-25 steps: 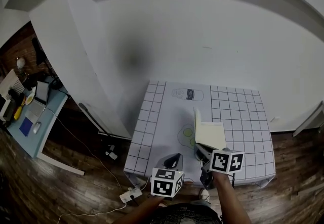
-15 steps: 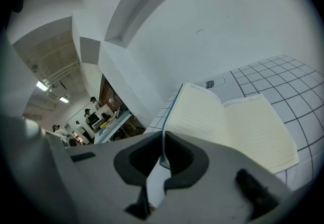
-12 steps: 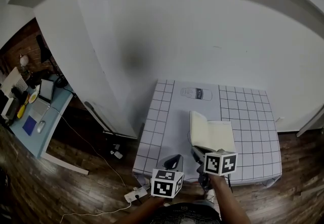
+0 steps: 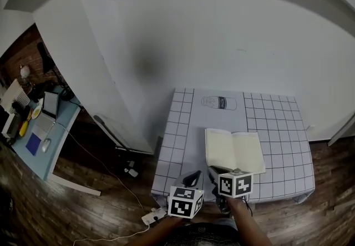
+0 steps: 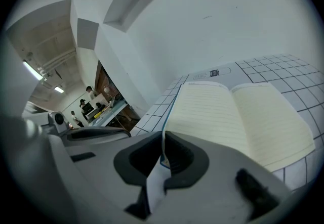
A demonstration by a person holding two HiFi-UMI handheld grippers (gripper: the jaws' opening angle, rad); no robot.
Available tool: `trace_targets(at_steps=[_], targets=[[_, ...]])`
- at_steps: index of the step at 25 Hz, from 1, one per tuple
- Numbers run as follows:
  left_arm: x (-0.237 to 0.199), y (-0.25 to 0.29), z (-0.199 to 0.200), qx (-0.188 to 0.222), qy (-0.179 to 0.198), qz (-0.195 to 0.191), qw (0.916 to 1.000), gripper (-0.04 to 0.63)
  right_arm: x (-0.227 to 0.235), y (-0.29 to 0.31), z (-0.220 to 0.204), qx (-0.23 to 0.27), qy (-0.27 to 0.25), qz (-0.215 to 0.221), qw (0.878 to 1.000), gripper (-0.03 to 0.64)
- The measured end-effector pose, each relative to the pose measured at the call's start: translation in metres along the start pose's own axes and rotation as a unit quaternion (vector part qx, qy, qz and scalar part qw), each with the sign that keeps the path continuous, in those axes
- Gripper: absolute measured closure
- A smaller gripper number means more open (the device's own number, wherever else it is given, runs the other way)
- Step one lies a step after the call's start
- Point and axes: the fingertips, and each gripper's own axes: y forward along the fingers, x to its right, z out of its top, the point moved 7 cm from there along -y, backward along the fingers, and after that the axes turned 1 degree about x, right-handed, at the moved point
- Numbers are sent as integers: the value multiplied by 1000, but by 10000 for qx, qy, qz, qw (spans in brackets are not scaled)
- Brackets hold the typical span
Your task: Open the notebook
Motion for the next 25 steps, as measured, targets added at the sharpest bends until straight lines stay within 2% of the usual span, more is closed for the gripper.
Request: trace_targets(at_steps=[7,13,19,25], targets=[[-14,2,-6,-116,71,-23,9999,584,-4,20,-13,-437,-473,-364,9973,591],[-22,2,-9,-146,84,-9,9999,584,-3,36,-27,-953,-1102,-689,9869,591],[-26,-2,-11,-141,64,16,9999,584,-10,41,-26,-1120,-1585,-811,9776,580],[-25,-6,-15,-147,52,18,9999,584,-8,46,-38,-955,-1409,-590,9836,541]])
